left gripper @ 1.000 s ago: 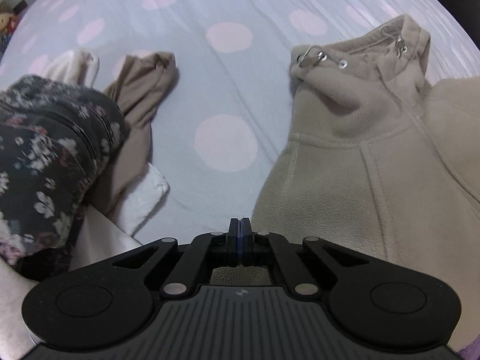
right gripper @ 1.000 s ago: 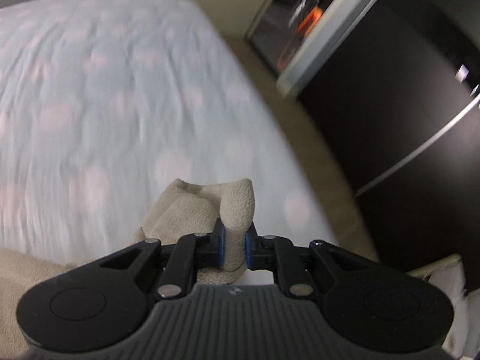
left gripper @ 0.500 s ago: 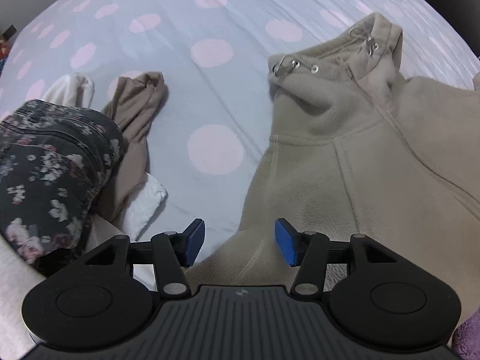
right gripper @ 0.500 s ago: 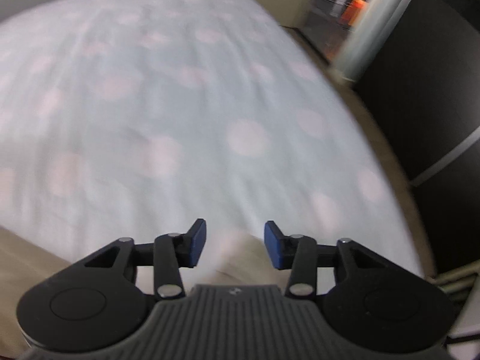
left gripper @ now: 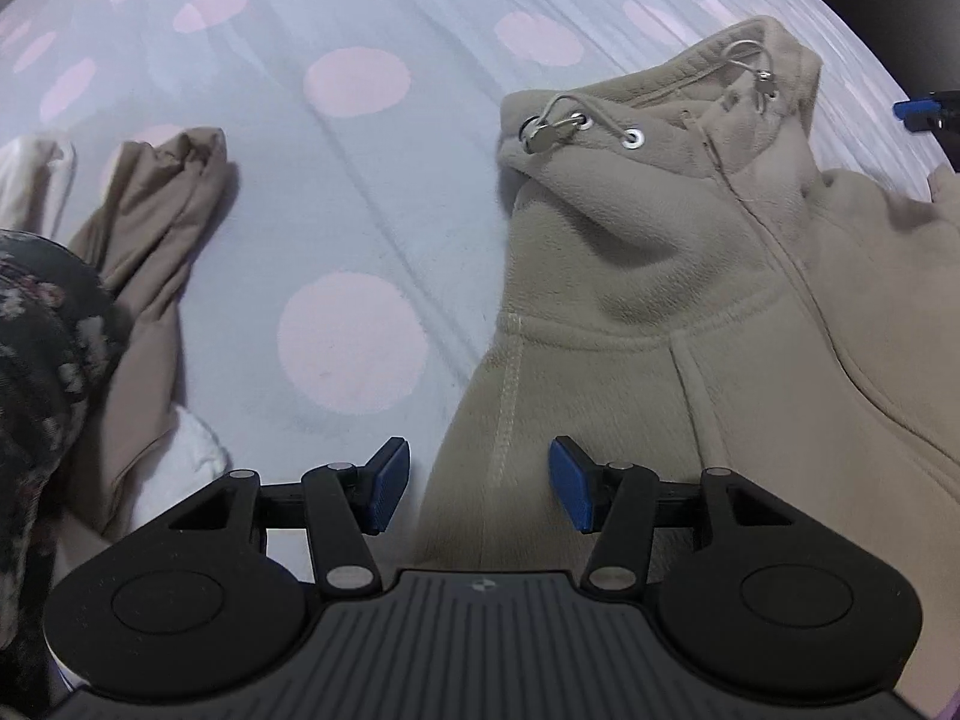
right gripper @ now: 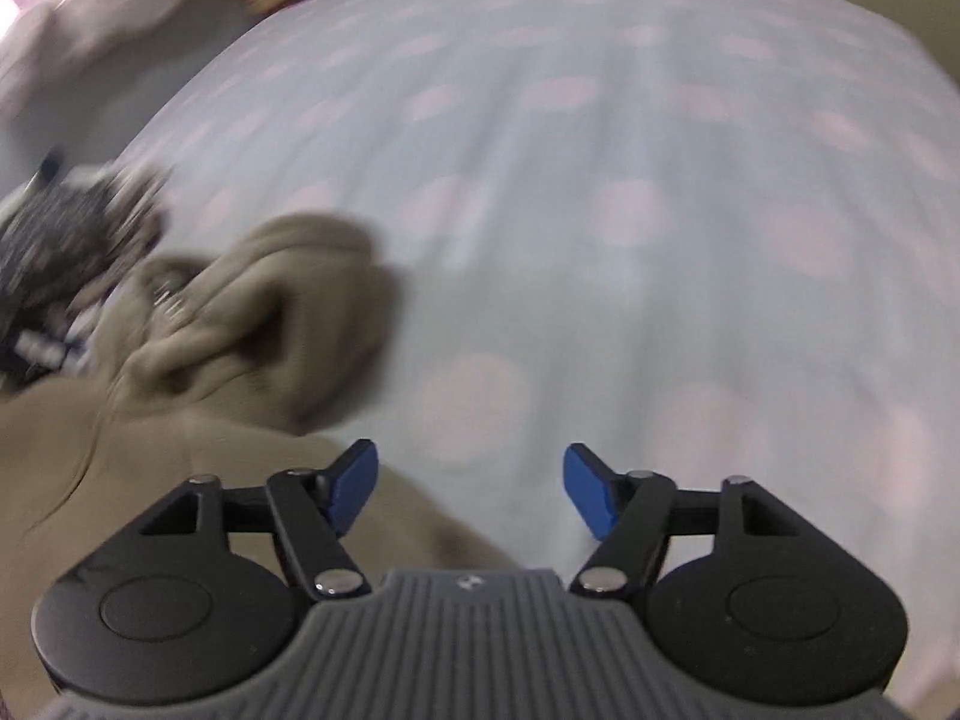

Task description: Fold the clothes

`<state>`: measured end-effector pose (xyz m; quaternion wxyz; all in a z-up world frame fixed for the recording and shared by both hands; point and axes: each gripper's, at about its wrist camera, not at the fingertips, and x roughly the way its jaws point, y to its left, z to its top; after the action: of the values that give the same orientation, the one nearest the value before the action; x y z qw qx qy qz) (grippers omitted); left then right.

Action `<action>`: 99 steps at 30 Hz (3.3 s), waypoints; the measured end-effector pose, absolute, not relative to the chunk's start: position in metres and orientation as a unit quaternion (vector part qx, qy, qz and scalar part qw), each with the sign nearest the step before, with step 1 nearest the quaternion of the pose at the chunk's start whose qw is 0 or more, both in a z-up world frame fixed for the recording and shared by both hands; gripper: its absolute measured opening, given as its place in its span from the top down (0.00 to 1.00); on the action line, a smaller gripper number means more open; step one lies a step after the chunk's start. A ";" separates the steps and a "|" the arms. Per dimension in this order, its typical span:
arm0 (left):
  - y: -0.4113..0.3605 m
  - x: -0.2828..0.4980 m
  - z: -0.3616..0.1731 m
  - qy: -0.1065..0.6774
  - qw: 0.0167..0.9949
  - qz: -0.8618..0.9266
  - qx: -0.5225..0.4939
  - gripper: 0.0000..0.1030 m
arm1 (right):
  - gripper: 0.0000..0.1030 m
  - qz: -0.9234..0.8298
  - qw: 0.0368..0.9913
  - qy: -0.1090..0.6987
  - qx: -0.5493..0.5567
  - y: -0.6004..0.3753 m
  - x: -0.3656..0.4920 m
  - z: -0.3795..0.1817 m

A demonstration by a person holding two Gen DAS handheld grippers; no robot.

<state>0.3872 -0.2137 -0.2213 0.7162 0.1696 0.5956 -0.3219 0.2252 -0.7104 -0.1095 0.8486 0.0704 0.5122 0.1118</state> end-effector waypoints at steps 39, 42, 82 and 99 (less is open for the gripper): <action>-0.231 0.356 -0.090 0.427 0.853 -0.267 0.141 0.96 | 0.84 0.115 0.906 0.404 -0.057 -0.654 0.211 -0.052; -0.233 0.368 -0.052 0.381 0.876 -0.259 0.141 0.96 | 0.84 0.098 0.925 0.361 -0.063 -0.658 0.211 -0.015; -0.353 0.571 -0.045 0.320 0.901 -0.185 0.225 0.78 | 0.56 -0.064 0.937 0.334 -0.080 -0.747 0.499 -0.018; -0.259 0.440 -0.071 0.353 0.893 -0.224 0.167 0.70 | 0.44 -0.013 0.904 0.427 -0.010 -0.739 0.350 -0.102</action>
<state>0.4395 -0.2589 -0.0715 0.8928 0.1671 0.3532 -0.2239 0.3500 -0.7395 -0.1024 0.9043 -0.0095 0.4265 -0.0128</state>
